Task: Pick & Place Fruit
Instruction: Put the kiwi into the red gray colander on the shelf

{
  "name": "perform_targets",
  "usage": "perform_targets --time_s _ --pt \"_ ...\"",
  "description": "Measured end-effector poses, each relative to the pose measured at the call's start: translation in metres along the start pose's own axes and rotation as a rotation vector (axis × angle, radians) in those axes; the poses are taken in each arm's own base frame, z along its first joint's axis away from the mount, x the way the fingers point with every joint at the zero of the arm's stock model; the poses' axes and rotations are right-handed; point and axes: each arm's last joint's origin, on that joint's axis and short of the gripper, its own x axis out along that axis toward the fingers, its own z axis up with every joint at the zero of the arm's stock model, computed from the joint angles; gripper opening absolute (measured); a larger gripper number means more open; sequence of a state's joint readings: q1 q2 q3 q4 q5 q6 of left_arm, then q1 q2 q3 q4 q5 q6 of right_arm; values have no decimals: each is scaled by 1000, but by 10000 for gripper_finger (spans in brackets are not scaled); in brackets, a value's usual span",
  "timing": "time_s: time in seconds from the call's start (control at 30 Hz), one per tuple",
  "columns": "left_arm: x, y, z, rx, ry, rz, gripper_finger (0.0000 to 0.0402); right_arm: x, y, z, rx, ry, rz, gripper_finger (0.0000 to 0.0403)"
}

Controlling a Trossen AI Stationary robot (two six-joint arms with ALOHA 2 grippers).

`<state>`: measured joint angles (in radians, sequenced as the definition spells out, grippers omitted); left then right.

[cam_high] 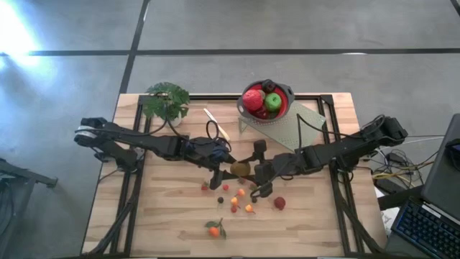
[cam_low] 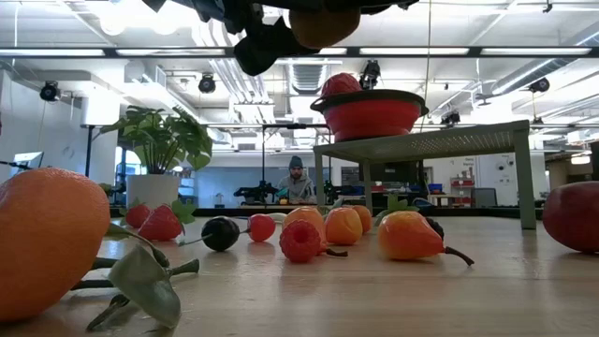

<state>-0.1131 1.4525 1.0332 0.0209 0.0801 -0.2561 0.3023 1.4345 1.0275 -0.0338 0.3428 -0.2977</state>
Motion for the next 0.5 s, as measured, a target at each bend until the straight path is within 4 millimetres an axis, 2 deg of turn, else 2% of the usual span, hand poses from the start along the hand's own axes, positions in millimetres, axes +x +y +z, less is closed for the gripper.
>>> perform_targets --time_s 0.13,0.27,0.37,0.5 --pt "0 2 -6 -19 62 17 296 0 0 -1 2 4 -1 215" --pt "-1 -4 -10 89 126 -27 341 0 -1 -1 -1 13 -7 212" --pt "-1 -7 -10 96 127 -40 359 -5 -4 -3 -10 64 -100 217" --pt "-1 -5 -10 76 127 -30 361 -19 -16 -5 -17 147 -298 220"
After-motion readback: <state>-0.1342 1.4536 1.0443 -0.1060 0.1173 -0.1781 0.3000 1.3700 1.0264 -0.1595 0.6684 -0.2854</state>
